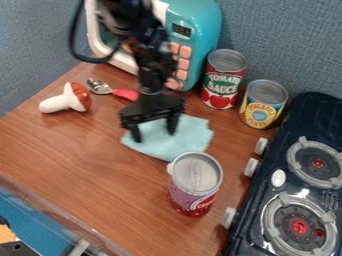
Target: Move the blue cloth to the lower left side of the table
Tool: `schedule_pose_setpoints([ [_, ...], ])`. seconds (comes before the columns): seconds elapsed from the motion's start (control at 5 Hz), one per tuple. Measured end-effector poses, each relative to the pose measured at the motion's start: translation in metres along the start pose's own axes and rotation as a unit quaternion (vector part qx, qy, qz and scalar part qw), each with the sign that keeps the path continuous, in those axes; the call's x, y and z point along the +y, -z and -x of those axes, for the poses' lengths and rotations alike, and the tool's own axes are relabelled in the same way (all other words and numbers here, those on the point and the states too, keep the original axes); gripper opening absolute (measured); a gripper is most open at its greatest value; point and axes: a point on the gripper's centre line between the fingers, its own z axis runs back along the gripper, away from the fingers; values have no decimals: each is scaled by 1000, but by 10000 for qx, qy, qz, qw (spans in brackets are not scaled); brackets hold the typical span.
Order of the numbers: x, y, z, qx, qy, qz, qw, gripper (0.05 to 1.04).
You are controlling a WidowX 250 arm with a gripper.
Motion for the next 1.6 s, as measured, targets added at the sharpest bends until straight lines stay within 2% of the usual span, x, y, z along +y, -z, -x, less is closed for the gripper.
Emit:
schedule_pose_setpoints([
  [0.2,27,-2,-6,-104,-264,-183,9994,1001],
  [0.6,84,-15,0,-238,-604,-239,9976,1000],
  [0.8,101,-15,2,-176,-813,-284,9961,1000],
  [1.2,135,-20,-14,-287,-1145,-212,9928,1000],
  [1.4,147,-19,-23,-377,-1060,-392,9929,1000],
  [1.6,163,-15,-32,-365,-1152,-599,9909,1000],
])
